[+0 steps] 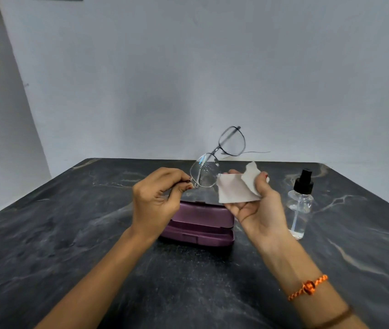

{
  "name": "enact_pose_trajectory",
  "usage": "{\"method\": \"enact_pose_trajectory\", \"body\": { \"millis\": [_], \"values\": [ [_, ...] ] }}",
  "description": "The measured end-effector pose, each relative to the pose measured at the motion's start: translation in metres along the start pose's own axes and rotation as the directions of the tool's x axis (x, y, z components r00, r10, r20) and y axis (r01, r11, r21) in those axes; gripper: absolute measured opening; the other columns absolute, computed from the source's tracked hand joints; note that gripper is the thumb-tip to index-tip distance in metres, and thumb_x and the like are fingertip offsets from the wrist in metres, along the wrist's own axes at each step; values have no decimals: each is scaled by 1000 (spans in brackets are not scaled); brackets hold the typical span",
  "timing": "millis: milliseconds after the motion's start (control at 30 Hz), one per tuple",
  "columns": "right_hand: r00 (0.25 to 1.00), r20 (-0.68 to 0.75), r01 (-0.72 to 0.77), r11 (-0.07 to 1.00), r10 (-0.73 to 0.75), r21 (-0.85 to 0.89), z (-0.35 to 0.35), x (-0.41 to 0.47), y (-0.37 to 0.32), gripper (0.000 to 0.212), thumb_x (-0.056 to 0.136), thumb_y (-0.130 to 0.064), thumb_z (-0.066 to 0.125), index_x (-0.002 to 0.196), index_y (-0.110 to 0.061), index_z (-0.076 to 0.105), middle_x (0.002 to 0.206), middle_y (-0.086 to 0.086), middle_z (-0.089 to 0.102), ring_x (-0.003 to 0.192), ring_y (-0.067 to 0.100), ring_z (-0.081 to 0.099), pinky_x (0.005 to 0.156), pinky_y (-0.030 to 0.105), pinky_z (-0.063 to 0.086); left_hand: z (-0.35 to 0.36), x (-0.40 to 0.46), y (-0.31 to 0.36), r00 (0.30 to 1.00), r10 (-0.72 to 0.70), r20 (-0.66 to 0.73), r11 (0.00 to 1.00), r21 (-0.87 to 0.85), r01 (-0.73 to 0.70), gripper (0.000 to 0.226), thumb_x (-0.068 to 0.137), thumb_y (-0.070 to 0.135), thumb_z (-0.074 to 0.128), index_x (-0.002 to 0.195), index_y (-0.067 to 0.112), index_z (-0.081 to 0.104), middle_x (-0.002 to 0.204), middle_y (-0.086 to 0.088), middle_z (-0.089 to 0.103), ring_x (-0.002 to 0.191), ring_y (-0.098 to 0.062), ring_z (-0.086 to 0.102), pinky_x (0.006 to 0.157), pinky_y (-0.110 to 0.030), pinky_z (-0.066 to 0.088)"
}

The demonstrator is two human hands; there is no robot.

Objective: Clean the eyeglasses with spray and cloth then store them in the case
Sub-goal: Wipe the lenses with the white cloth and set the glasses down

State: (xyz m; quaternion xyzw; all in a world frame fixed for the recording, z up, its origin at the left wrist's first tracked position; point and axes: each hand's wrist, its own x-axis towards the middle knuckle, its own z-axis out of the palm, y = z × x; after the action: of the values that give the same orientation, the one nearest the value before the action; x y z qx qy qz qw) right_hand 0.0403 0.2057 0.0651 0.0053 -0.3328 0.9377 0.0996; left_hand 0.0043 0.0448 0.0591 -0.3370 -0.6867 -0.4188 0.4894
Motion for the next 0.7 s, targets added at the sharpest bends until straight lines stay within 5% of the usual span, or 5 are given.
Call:
{"method": "enact_pose_trajectory", "body": {
  "millis": [267,400,600,700],
  "values": [
    [1000,15,-22,994,21,103,4,-1,5,40,94,-36,37,118,-6,50,88,10,71,73,20,71,64,35,58,6,-4,6,998,17,65,1000,-14,-16,9,65,-13,70,70,-4,70,68,-10,67,68,-8,59,64,-9,50],
    [1000,9,-1,989,0,147,6,-3,5,27,95,-32,39,98,-10,55,73,7,74,67,18,72,68,37,57,8,-7,8,994,43,99,999,-13,-42,10,64,-12,71,69,-4,70,66,-12,69,68,-10,60,65,-8,49],
    [1000,5,-20,987,20,160,11,-7,9,23,94,-20,41,91,-4,57,81,10,70,67,17,70,61,31,58,11,-8,11,994,51,102,998,-29,-48,10,62,-10,72,69,-4,70,66,-12,70,67,-10,60,64,-10,49],
    [998,53,-25,1000,25,9,10,-10,13,20,93,-16,44,96,-2,58,83,12,71,68,17,70,59,27,59,12,-11,13,990,64,123,998,-12,-63,10,62,-9,74,70,-4,71,67,-13,70,68,-10,60,63,-16,51]
  ]
}}
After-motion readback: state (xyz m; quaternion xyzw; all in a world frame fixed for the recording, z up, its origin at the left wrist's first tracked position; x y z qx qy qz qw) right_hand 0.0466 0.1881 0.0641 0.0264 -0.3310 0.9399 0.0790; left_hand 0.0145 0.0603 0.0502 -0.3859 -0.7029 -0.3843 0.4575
